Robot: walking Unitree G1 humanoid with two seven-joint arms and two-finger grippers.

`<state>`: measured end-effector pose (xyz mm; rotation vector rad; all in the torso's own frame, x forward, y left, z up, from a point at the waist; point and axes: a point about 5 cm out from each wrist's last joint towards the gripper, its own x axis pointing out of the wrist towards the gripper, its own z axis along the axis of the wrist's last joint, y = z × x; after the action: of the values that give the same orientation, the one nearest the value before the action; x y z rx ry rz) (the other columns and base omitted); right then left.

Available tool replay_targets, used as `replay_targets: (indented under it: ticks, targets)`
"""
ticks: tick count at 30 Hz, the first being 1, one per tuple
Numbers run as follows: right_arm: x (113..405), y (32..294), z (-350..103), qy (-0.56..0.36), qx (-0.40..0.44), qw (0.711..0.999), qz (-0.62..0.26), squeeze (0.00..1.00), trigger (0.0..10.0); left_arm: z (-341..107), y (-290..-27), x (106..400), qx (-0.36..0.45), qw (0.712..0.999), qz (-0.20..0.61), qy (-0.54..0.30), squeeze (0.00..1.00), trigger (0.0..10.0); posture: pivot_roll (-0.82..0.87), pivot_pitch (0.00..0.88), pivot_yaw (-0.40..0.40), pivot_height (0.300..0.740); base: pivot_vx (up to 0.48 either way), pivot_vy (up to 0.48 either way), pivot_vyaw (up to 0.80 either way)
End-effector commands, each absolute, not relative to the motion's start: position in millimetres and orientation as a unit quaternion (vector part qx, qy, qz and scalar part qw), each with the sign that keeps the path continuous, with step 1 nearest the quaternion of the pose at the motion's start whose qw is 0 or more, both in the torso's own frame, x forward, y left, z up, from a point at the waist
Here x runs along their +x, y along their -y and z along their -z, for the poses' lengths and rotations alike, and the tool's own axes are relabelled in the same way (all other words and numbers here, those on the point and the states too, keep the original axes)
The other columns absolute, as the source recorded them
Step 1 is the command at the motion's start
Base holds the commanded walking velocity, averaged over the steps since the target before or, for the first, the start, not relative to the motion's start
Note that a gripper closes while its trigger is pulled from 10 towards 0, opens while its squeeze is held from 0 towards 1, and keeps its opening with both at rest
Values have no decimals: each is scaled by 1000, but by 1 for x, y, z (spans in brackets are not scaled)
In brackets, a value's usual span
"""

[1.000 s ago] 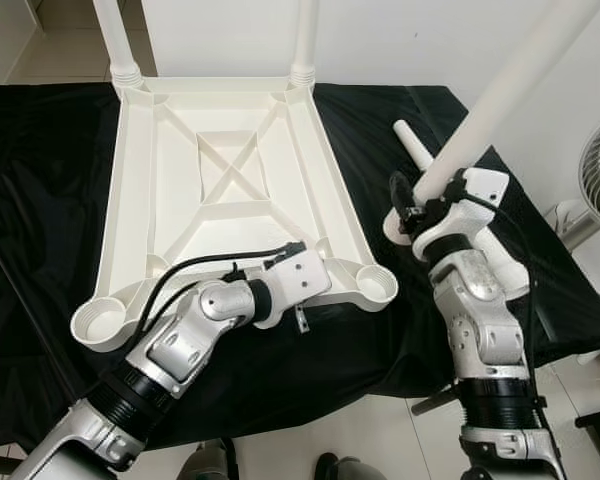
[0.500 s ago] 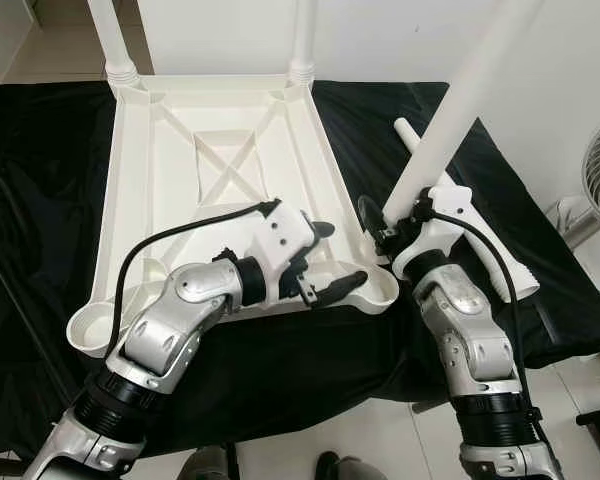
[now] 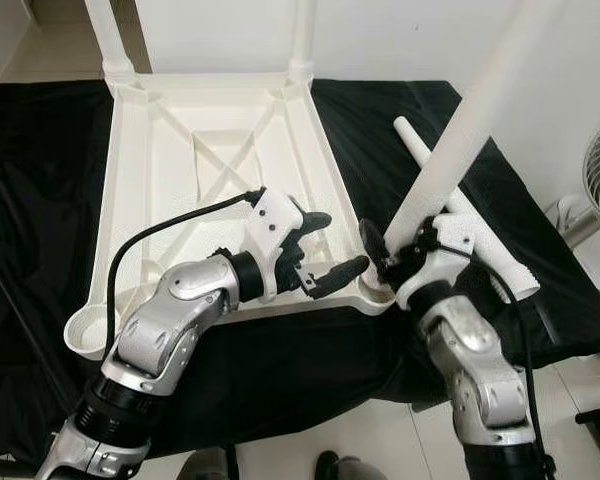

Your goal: Building children table

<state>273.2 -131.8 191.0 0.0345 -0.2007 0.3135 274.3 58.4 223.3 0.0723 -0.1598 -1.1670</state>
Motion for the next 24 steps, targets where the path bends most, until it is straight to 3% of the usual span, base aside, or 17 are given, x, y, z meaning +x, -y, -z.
replay_targets:
  ticks: [1, 13, 24]
  targets:
    - [270, 134, -190, 96, 14, 985, -145, 0, 10000, -221, -60, 277, 19, 859, 506, 68, 0, 10000, 64, 188, -46, 740, 0, 0, 0]
    - [268, 133, -178, 79, 22, 988, -133, 0, 10000, -194, -63, 257, 48, 843, 535, 26, 0, 10000, 66, 191, -50, 740, 0, 0, 0]
    - [257, 129, -172, 102, -23, 985, -140, 0, 10000, -195, -76, 252, 60, 854, 517, 23, 0, 10000, 65, 201, -54, 740, 0, 0, 0]
